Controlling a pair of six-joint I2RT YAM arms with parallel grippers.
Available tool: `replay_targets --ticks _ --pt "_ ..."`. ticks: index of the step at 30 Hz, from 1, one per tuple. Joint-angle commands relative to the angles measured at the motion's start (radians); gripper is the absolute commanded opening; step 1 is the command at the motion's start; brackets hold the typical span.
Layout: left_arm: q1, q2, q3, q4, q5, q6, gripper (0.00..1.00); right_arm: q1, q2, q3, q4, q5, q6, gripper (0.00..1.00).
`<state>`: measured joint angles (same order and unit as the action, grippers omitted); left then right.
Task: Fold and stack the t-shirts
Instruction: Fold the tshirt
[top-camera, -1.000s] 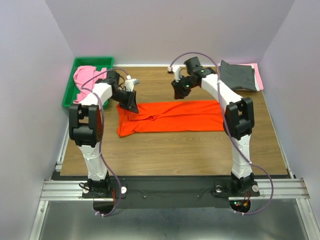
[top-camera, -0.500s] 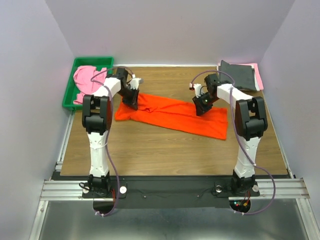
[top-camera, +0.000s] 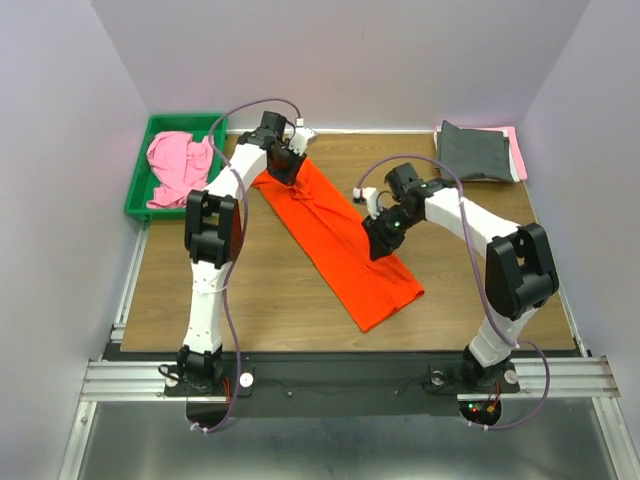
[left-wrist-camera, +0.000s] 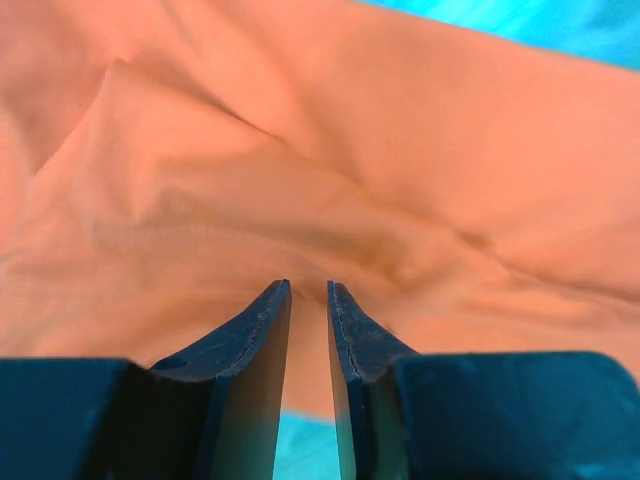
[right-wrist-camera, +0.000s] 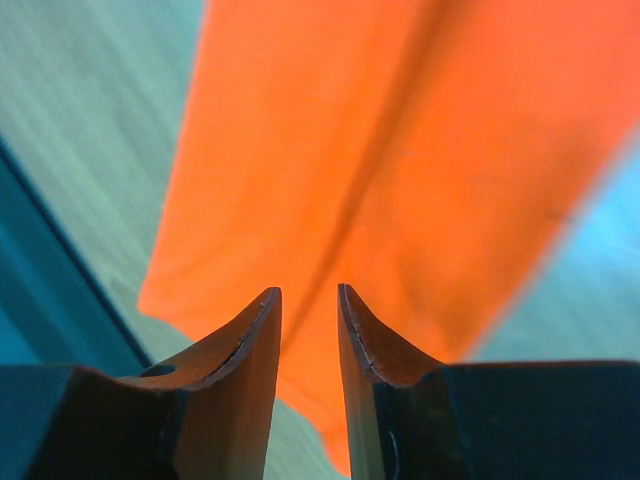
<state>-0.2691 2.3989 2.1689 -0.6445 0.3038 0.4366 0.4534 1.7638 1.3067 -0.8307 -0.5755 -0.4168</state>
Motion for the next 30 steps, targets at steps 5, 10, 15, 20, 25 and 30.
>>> replay_targets --ticks 5,10,15,20,25,30 --pt "0.015 -0.319 -0.205 0.114 0.061 -0.157 0.34 -0.07 0.062 0.063 -0.001 0.014 -0.051 0.35" --pt "0.008 -0.302 -0.294 0.069 0.097 -0.202 0.29 -0.068 0.131 0.023 0.045 0.058 -0.066 0.28" --pt "0.007 -0.244 -0.274 0.043 0.084 -0.229 0.27 -0.055 0.122 -0.078 0.051 0.031 -0.063 0.19" --pt "0.007 -0.161 -0.216 -0.017 0.077 -0.243 0.26 0.103 0.045 -0.198 0.065 -0.053 -0.004 0.17" --pt "0.004 -0.113 -0.204 -0.063 0.109 -0.277 0.25 0.157 0.022 -0.173 0.067 -0.269 0.079 0.23" --pt "-0.004 -0.019 -0.14 -0.067 0.104 -0.251 0.24 0.148 -0.013 -0.118 0.064 -0.23 0.087 0.32"
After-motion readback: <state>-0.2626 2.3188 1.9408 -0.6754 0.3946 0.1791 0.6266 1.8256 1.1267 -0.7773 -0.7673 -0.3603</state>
